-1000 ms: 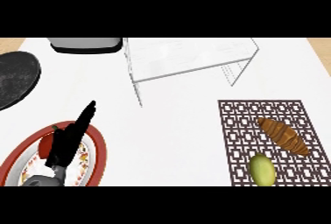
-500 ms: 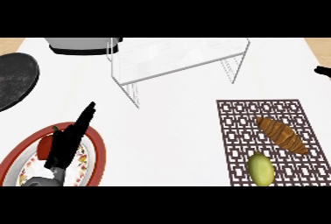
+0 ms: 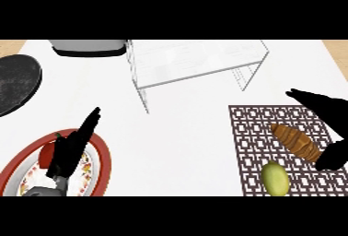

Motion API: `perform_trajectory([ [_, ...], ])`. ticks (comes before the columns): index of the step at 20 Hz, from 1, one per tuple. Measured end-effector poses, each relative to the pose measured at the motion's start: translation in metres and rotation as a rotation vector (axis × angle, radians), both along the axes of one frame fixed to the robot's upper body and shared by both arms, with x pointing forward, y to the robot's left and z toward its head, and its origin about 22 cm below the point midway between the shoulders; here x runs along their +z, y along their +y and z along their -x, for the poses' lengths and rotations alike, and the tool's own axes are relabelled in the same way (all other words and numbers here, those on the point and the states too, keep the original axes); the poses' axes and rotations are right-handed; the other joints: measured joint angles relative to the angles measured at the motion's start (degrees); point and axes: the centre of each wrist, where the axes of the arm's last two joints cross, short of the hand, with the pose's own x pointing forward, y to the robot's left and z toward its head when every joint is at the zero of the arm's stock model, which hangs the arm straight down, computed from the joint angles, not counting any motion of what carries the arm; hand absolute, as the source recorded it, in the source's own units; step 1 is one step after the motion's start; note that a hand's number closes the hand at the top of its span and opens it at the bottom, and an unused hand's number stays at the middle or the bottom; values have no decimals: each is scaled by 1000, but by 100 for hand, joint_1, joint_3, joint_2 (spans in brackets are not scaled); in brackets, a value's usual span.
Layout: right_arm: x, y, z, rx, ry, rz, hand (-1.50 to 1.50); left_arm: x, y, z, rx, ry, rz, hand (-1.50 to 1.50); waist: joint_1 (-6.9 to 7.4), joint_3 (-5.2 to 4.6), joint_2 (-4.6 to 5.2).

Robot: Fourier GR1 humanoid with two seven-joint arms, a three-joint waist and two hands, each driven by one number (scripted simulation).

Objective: Pick the croissant from the placemat and place it in the tiered shelf

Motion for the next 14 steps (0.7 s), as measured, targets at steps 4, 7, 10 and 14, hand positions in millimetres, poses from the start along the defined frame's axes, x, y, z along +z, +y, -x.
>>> perform_trajectory([
  [4,-15,14,6,-37,44,47,-150,-2,-4,3,6,-8,-4,0,3,9,-1],
  [7,-20,17,15,-63,64,74,-150,-4,-6,4,7,-21,-3,0,-8,14,-4],
  [10,-25,21,15,-83,60,99,-150,-4,-6,4,8,-16,-1,0,-1,15,1],
  [14,-35,21,19,-105,33,145,-150,-5,-5,4,1,-22,0,0,-1,20,-2],
])
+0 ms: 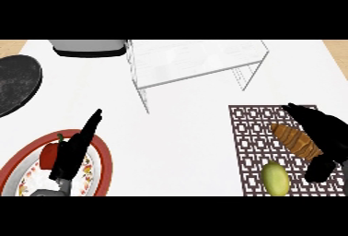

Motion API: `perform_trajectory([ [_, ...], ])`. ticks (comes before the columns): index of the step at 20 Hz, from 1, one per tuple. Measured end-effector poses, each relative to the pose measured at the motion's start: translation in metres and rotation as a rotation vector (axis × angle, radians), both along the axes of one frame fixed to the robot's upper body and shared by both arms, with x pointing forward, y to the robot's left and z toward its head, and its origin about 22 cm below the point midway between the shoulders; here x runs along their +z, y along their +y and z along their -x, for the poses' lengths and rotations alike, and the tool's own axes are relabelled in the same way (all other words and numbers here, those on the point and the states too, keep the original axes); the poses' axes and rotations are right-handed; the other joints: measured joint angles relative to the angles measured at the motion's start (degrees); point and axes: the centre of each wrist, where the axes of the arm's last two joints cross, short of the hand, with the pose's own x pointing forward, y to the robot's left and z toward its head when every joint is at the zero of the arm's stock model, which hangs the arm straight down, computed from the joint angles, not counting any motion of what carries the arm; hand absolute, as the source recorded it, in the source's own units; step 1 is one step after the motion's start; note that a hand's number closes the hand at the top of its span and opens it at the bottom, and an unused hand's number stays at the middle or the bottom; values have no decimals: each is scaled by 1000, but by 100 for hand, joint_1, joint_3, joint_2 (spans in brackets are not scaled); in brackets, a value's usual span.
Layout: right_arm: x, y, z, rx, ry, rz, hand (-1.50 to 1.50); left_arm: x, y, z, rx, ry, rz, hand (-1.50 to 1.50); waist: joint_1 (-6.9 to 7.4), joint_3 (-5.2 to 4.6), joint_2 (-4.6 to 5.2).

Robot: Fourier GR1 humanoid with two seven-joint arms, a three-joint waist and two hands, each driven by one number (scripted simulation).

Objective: Pick the croissant from the placemat and place it in the tiered shelf

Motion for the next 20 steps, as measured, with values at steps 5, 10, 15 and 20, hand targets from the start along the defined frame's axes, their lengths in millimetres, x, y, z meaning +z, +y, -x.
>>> perform_trajectory([
  [5,-5,0,-1,-6,-15,42,-150,1,-2,0,4,0,-9,0,6,3,-2],
  [10,-13,-7,-7,-7,-5,66,-150,1,1,-1,-1,2,-1,0,12,1,-1],
  [15,-28,-11,-6,-7,1,85,-150,2,2,-2,-2,8,2,0,10,-3,2],
  [20,-37,-15,-16,-1,3,99,-150,4,0,0,-4,9,6,0,16,-7,9],
])
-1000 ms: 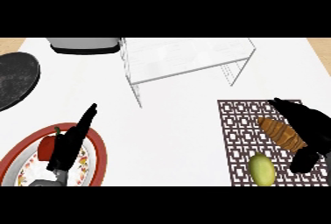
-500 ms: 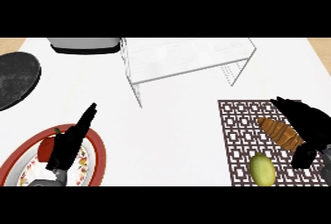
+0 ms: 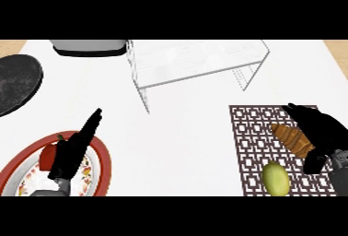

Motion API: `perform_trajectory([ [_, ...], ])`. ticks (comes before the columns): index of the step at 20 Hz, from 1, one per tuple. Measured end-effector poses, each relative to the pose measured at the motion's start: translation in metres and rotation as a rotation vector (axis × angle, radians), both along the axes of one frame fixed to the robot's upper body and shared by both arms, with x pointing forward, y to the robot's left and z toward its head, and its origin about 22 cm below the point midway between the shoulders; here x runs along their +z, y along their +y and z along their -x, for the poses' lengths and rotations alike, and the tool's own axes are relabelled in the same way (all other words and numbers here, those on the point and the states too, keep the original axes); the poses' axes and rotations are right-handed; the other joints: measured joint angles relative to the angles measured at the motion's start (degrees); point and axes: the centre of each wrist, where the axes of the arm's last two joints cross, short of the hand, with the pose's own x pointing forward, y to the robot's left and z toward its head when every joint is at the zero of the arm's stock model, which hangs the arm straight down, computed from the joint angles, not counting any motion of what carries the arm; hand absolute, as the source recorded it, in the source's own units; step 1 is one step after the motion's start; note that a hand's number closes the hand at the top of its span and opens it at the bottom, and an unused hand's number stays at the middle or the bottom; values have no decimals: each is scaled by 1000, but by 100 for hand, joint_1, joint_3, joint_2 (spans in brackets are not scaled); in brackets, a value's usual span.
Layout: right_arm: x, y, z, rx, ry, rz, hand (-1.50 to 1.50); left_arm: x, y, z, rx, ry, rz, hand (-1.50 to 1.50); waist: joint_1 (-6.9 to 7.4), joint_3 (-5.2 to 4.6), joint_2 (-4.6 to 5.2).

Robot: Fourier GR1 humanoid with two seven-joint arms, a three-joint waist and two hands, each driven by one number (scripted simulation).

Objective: Pick the croissant from the placemat and place it in the tiered shelf

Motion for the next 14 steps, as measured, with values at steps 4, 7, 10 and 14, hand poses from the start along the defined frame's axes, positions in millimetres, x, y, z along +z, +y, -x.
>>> perform_trajectory([
  [4,-10,-2,-6,5,10,8,-150,0,2,-6,-2,6,1,0,1,0,0],
  [7,-19,-6,-10,5,16,3,150,5,-2,-2,2,17,-1,0,4,-13,6],
  [10,-29,-1,-9,48,12,4,150,1,-3,-1,-3,12,5,0,6,-57,-24],
  [14,-32,-2,-10,99,3,-28,150,0,-5,-1,-4,7,-1,0,6,-79,-45],
])
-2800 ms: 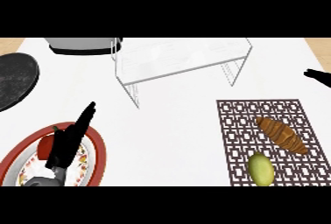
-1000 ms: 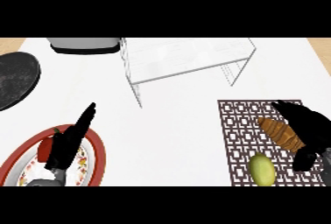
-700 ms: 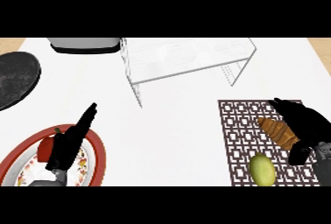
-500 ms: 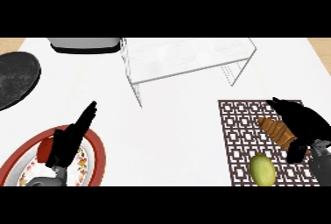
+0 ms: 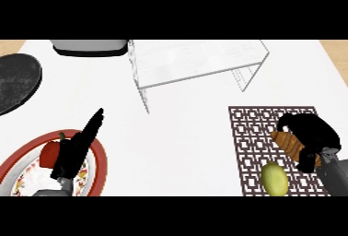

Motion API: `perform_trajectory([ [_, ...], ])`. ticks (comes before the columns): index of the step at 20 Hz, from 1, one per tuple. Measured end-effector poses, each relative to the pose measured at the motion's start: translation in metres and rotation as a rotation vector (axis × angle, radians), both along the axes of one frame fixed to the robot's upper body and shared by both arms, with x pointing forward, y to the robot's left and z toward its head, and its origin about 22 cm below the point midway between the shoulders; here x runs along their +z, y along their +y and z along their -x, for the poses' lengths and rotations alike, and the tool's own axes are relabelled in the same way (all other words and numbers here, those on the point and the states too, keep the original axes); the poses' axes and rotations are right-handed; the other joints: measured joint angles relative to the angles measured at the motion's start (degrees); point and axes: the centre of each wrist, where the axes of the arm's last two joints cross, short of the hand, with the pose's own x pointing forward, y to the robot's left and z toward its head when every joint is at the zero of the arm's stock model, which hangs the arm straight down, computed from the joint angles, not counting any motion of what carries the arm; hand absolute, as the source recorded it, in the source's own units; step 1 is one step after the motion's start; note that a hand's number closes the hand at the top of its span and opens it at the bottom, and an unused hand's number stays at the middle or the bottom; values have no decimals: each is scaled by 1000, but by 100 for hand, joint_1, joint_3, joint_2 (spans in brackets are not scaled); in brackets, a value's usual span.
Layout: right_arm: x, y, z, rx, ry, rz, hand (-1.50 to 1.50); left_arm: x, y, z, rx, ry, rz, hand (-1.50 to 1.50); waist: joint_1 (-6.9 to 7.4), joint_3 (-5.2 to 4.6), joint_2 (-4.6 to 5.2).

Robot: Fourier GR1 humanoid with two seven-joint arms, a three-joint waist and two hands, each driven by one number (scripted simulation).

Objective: Pick the croissant from the placemat and place it in the tiered shelf

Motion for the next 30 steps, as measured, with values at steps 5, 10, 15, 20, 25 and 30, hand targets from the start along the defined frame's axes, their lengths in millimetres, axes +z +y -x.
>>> perform_trajectory([
  [5,-2,3,-6,21,-54,5,150,-3,1,0,-5,-9,7,0,-4,-8,-10],
  [10,11,8,2,5,-127,-12,150,0,3,-1,4,-5,6,0,-34,32,11],
  [15,26,46,12,-98,-150,-119,150,0,6,-1,9,1,2,0,-60,59,19],
  [20,64,81,27,-179,-224,-220,150,-5,4,2,12,-10,8,0,-82,69,18],
  [25,125,91,37,-217,-384,-244,150,-2,4,1,9,-8,2,0,-66,74,17],
  [30,177,97,46,-241,-572,-389,150,-2,3,0,8,-2,0,0,-43,72,23],
])
